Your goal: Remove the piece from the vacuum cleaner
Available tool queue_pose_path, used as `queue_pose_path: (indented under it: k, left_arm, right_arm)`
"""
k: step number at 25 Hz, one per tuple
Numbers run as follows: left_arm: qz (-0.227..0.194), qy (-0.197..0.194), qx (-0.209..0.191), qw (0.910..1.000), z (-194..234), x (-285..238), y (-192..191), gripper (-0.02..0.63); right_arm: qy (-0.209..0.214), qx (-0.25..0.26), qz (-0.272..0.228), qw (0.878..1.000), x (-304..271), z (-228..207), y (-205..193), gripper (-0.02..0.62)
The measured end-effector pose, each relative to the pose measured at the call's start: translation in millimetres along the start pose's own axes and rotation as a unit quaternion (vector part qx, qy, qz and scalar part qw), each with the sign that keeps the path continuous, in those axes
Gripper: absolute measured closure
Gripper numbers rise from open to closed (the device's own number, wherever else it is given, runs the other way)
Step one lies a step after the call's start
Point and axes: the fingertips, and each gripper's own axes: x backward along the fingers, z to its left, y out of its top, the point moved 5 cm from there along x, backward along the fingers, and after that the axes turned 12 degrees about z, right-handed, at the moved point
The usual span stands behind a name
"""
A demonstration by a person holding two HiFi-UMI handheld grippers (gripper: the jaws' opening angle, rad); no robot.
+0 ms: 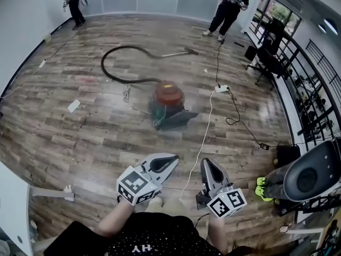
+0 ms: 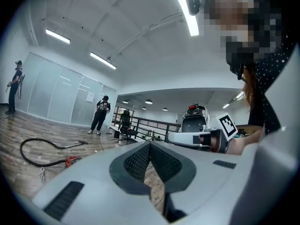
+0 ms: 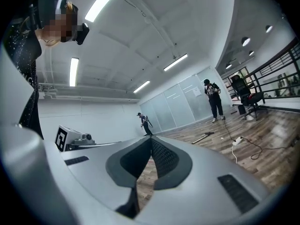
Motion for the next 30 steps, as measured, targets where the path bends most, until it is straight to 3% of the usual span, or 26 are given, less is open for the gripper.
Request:
queue_pose_path:
  k: [7, 13, 18, 24, 30]
  left_arm:
    - [0.019, -0.018, 0.007, 0.9996, 33, -36, 8, 0.598]
    - [0.021, 0.007, 0.024, 0.9995, 93, -85, 23, 0.598]
    - [0.013, 0.024, 0.028, 0.9992, 151, -140, 46, 0.598]
    - [-0.006, 0.048, 0.075, 0.996, 227, -207, 73, 0.598]
    - [0.002, 0.054, 0.064, 0.9965, 275, -259, 78, 0.598]
  right_arm:
    - [-0.011, -0.004, 0.003, 1.0, -31, -41, 14, 0.584]
    - [0.018, 0.01, 0.014, 1.0, -92, -90, 40, 0.584]
    - [0.037, 0.011, 0.018, 0.999, -143, -152, 71, 0.584]
    - [0.058, 0.013, 0.017, 0.998, -196, -235, 116, 0.584]
    - [0.082, -0.017, 0.016, 0.996, -237, -312, 131, 0.584]
